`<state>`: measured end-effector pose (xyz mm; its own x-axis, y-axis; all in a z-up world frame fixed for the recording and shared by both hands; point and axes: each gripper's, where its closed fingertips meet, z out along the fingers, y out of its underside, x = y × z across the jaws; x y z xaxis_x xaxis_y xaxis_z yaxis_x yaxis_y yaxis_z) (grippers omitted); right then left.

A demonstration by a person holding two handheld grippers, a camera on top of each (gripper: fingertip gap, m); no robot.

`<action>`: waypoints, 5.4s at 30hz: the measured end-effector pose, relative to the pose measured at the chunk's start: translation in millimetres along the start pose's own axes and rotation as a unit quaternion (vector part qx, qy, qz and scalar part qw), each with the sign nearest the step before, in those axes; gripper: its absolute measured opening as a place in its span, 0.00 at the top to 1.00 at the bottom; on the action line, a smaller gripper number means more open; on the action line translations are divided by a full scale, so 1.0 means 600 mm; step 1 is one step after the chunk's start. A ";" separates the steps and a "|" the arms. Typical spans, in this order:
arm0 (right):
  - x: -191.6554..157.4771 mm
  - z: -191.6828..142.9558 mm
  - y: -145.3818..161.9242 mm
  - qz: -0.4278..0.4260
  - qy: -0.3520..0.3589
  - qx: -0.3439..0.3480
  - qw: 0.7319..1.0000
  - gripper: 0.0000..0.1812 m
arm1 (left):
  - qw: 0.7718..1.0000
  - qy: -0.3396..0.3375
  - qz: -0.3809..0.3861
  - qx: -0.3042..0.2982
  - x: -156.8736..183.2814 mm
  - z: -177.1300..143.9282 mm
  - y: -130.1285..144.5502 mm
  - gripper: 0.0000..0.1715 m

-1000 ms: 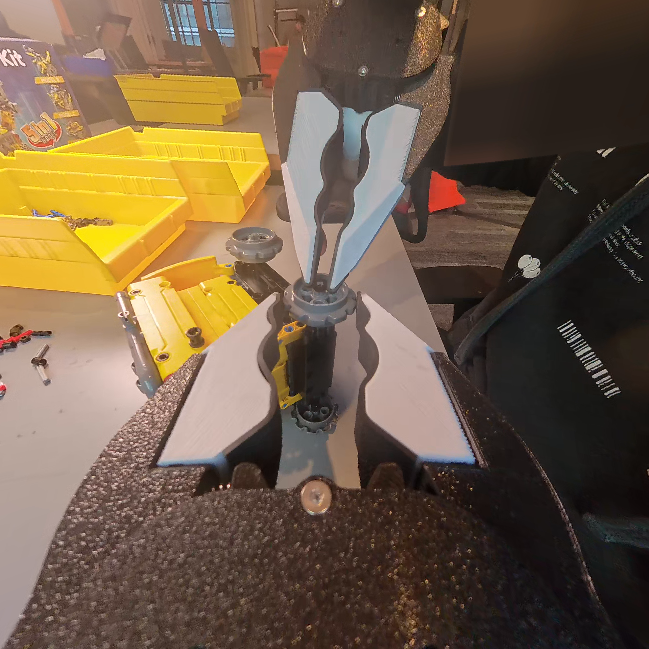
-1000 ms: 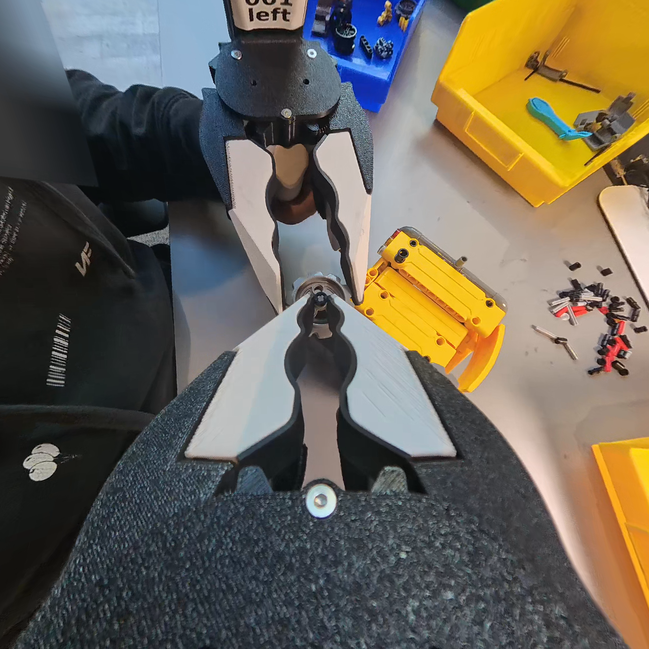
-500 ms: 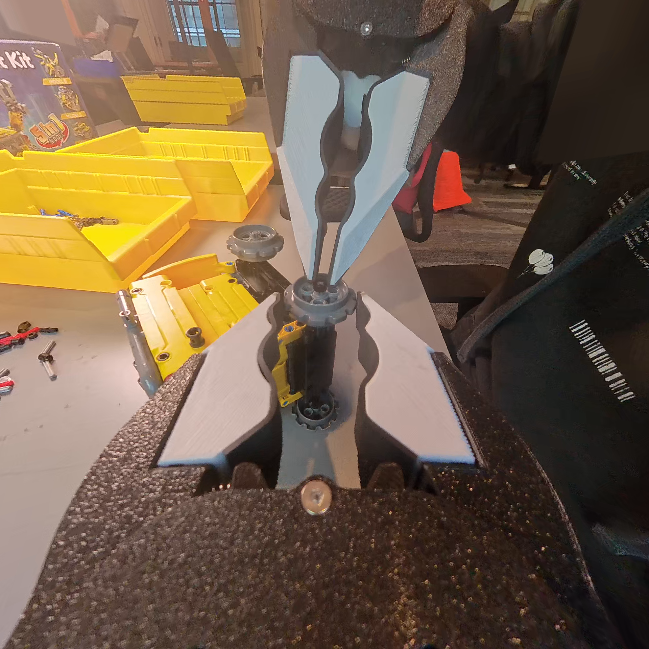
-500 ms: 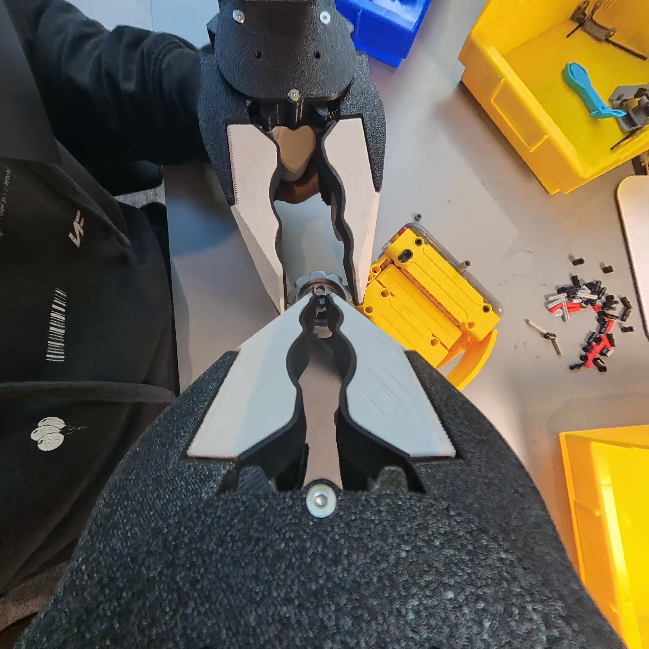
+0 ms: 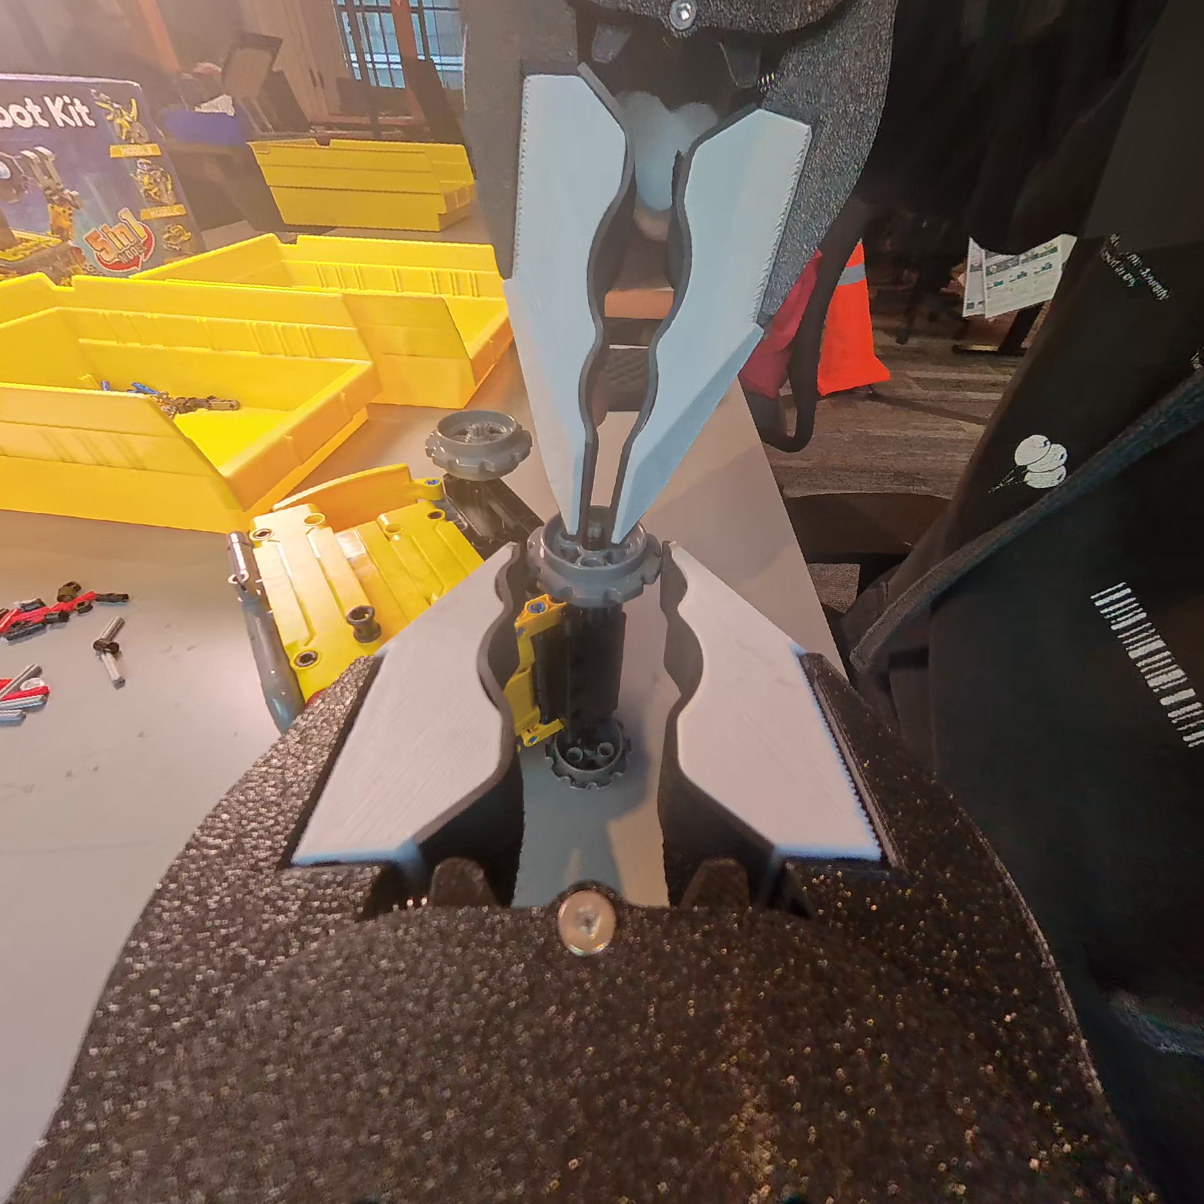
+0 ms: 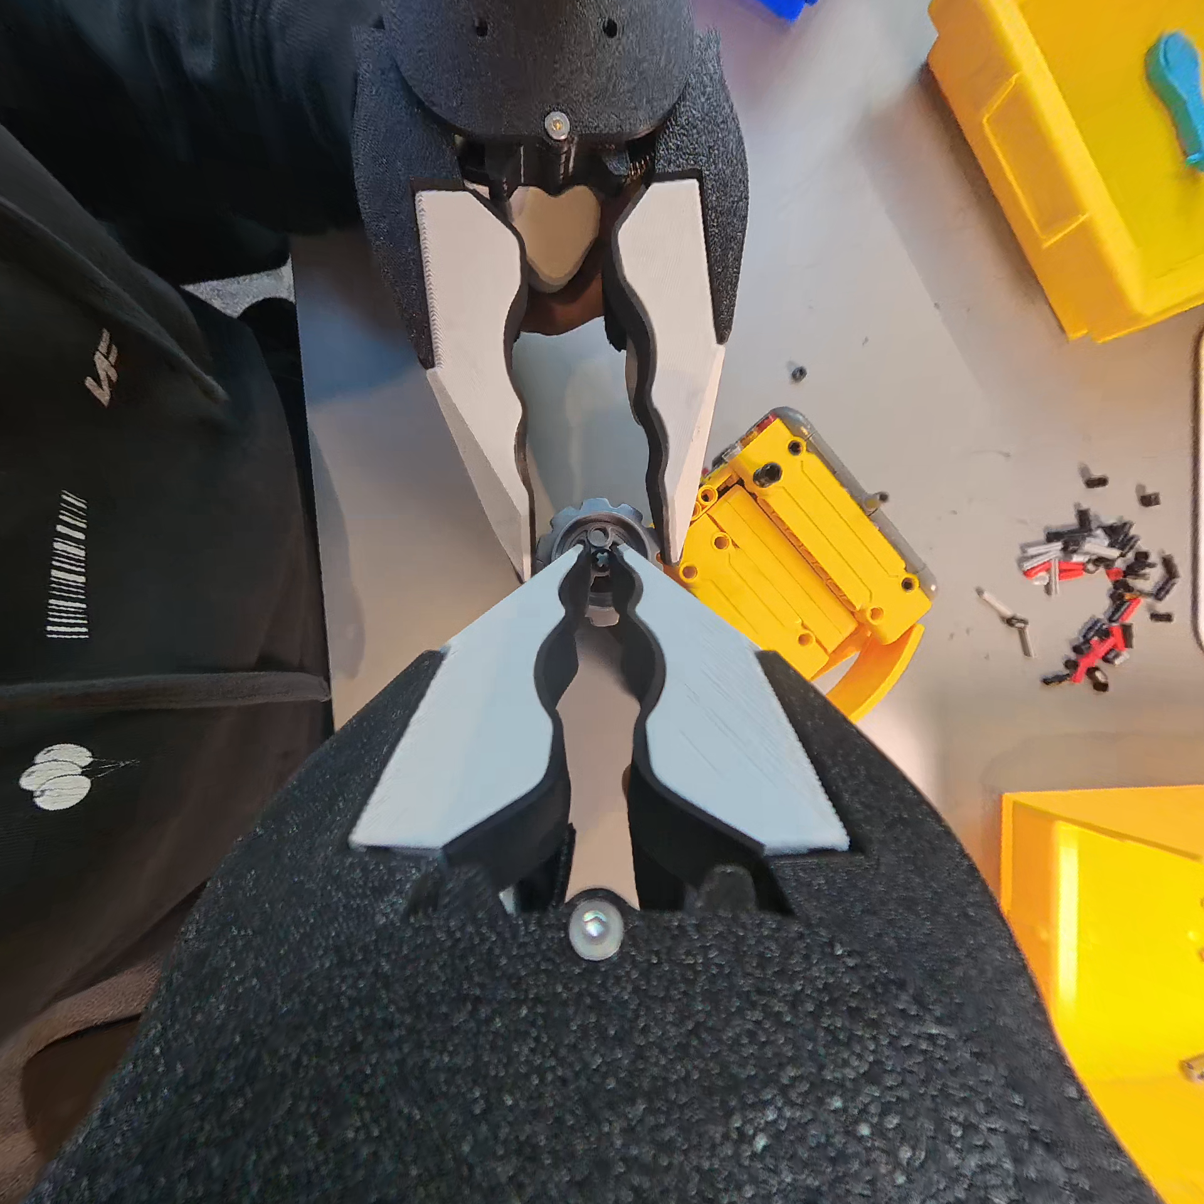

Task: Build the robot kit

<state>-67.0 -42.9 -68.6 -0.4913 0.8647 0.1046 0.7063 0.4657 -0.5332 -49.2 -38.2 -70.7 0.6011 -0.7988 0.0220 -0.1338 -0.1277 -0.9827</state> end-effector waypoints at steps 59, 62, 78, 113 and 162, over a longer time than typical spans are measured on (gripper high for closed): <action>0.039 -0.111 0.124 0.148 0.115 0.349 0.918 0.88 | 0.958 0.066 0.086 -0.265 -0.081 0.110 -0.052 0.98; 0.038 -0.112 0.138 0.160 0.116 0.352 0.915 0.88 | 0.952 0.082 0.082 -0.283 -0.079 0.120 -0.038 0.98; 0.048 -0.104 0.145 0.174 0.096 0.372 0.907 0.88 | 0.936 0.114 0.083 -0.322 -0.076 0.114 -0.032 0.98; 0.075 -0.097 0.110 0.178 0.068 0.400 0.896 0.88 | 0.914 0.157 0.104 -0.359 -0.063 0.104 -0.028 0.93; 0.071 -0.068 0.107 -0.064 -0.024 0.175 0.982 0.96 | 0.975 0.111 0.032 -0.190 -0.054 0.100 -0.021 0.81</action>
<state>-21.7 31.4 -64.1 -0.5940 0.7897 0.1534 0.4238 0.4692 -0.7748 -19.8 24.5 -69.9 0.4022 -0.9145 0.0428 -0.4739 -0.2480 -0.8449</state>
